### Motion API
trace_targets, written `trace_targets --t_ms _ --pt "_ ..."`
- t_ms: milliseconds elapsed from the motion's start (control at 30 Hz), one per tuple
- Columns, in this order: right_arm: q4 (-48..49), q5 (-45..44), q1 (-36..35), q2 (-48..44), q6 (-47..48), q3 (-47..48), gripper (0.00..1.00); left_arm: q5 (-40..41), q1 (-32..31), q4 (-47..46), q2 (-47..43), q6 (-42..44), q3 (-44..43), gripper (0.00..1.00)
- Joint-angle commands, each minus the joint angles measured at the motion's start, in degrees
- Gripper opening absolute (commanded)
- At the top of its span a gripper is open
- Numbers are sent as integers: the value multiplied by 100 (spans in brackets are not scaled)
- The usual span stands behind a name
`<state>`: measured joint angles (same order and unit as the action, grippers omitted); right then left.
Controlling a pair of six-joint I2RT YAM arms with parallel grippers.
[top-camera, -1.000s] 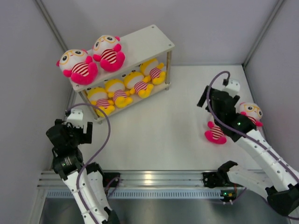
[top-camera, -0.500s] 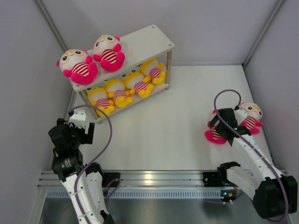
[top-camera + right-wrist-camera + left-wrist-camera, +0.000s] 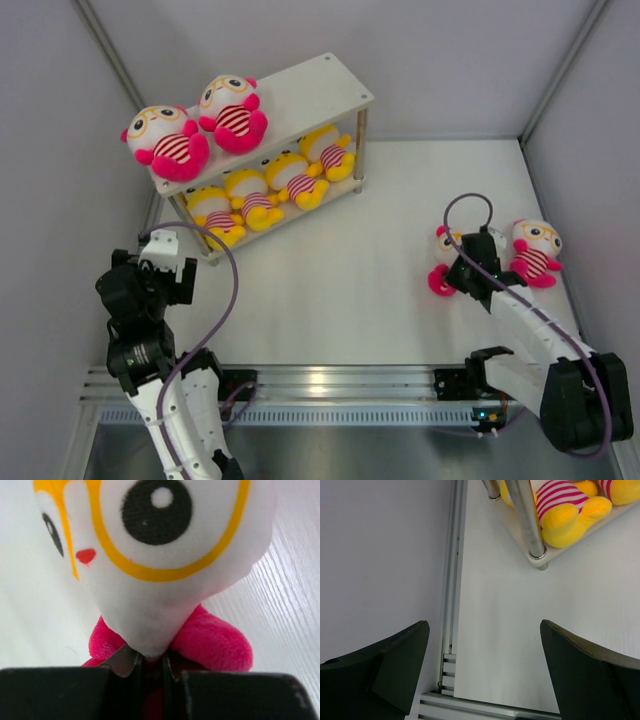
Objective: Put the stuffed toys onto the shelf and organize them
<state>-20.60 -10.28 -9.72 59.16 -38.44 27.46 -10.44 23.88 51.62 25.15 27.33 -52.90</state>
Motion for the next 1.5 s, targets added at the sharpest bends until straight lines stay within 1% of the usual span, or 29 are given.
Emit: trace_targets --t_ms 0,133,167,200,233,267,300,333,367,400,433,467,500,533,567,600,633,733,800,833,900,933,967,1100,1200,1367,1400,1433,1467 --pt "382 220 -83 -448 485 733 0 -81 -15 32 122 -17 -326 99" --pt "521 544 -328 -782 1467 1734 0 -29 3 68 157 0 -203 99" --pt "609 606 -381 -757 1592 2258 0 -11 3 59 157 18 -168 99" --pt "601 781 -425 -678 1689 2577 0 15 3 59 166 0 -141 99" --pt "566 965 -496 -381 1856 2919 0 41 20 59 175 0 -115 99" --pt "522 1210 -522 -178 1918 3688 0 50 20 68 192 -52 -106 99" --pt "339 1570 -549 311 2006 4105 0 68 20 94 210 -70 -115 99" --pt "250 1756 -697 577 2207 4953 0 77 29 120 236 -105 -132 99" --pt "189 1941 -803 832 2331 5371 0 77 29 138 245 -157 -141 99" --pt "110 2317 -917 1348 2454 5766 0 77 38 164 228 -175 -141 99" --pt "91 2512 -1144 1614 2603 6571 0 86 38 165 201 -193 -106 99" --pt "30 2723 -1251 1886 2648 6996 0 94 38 156 166 -176 -80 99" --pt "-49 3064 -1409 2429 2657 7427 1 103 38 156 79 -184 -19 99" --pt "-41 3215 -1471 2686 2614 8223 1 112 38 156 43 -176 8 99" --pt "-14 3365 -1533 2941 2578 8597 0 103 38 173 -1 -176 43 99" --pt "12 3436 -1629 3422 2561 8957 0 103 29 156 -71 -167 122 99" --pt "38 3410 -1691 3645 2552 9605 0 103 29 165 -63 -158 157 99" --pt "414 3366 -1928 4445 2517 10434 0 51 29 156 -45 -88 307 99" --pt "574 3314 -2016 4997 2411 10787 0 33 12 165 -54 -53 359 99" --pt "618 3296 -2112 5192 2394 11180 0 33 3 156 -45 -44 369 99" --pt "680 3226 -2218 5665 2393 11517 0 24 -23 147 -62 -35 412 99" --pt "758 3234 -2315 5755 2419 11623 0 -2 -24 147 -54 -18 456 99" --pt "942 3200 -2359 5817 2411 11606 0 -11 -32 147 -54 9 474 99" --pt "1137 3059 -2526 6168 2437 11641 0 6 -50 156 -45 44 536 99" --pt "1041 2909 -2597 6344 2368 11703 0 15 -50 156 -54 53 536 99" --pt "848 3190 -2676 6389 2332 11668 0 -2 -59 147 -45 79 606 99" --pt "838 3173 -2702 6346 2341 11633 4 -2 -59 147 -36 97 615 99" --pt "873 3112 -2702 6310 2323 11511 18 6 -59 138 -45 106 606 99" --pt "900 2929 -2694 6258 2306 11431 24 15 -59 138 -54 106 606 99"
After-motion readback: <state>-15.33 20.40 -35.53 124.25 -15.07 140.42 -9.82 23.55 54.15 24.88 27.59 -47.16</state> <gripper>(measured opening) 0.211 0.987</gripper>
